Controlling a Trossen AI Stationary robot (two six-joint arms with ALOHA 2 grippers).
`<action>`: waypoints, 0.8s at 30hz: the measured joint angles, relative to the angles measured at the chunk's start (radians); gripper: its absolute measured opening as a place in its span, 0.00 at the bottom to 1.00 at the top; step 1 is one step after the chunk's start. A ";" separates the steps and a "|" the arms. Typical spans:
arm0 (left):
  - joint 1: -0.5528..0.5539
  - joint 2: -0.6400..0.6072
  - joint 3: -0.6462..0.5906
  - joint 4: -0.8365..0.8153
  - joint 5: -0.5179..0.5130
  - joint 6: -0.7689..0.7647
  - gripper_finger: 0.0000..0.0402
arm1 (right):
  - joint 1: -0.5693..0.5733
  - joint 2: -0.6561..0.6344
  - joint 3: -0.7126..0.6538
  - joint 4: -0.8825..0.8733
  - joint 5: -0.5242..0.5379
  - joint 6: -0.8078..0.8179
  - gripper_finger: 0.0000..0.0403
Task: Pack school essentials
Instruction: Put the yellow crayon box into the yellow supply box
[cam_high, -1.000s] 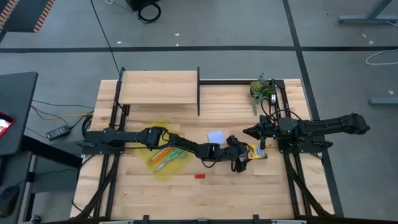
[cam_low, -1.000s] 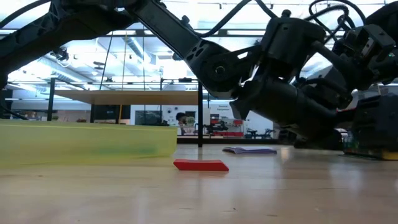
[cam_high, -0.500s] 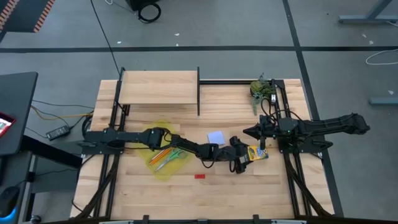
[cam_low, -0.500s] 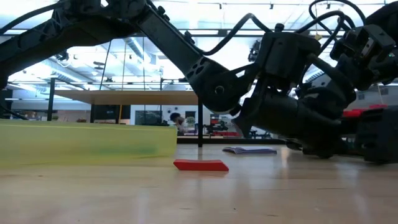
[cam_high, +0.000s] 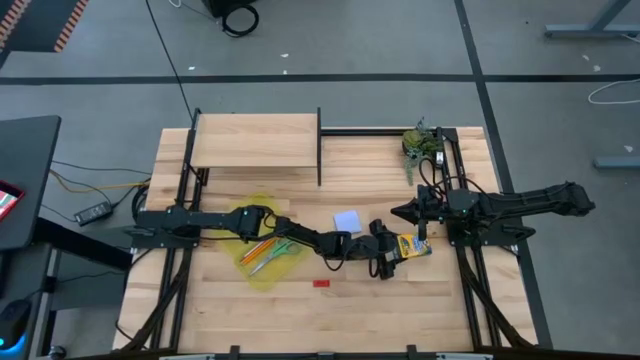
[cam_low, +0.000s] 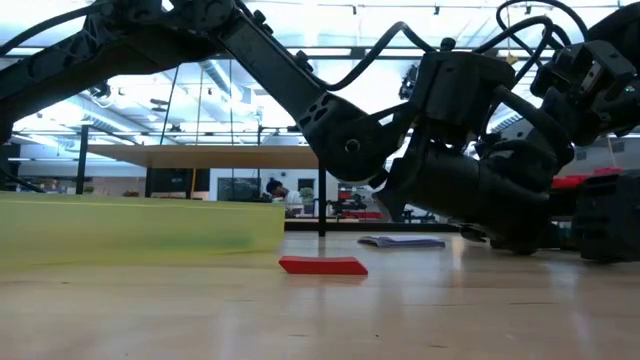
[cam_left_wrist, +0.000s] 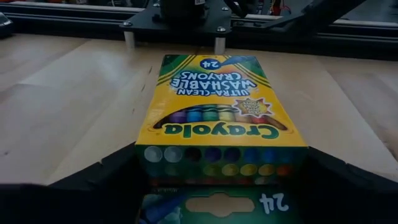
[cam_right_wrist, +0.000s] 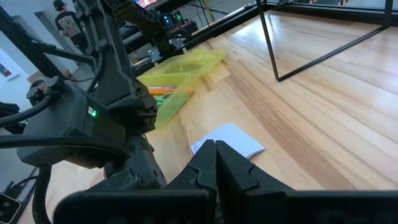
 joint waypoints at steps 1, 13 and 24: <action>0.000 0.000 0.000 0.001 0.000 0.000 0.83 | 0.000 0.000 0.000 0.000 0.000 0.000 0.02; -0.010 -0.013 0.000 -0.011 0.000 0.024 0.80 | 0.000 0.000 0.000 0.000 0.000 0.000 0.02; -0.046 -0.137 0.001 -0.293 0.006 0.012 0.79 | 0.000 0.000 0.000 -0.001 0.000 0.000 0.02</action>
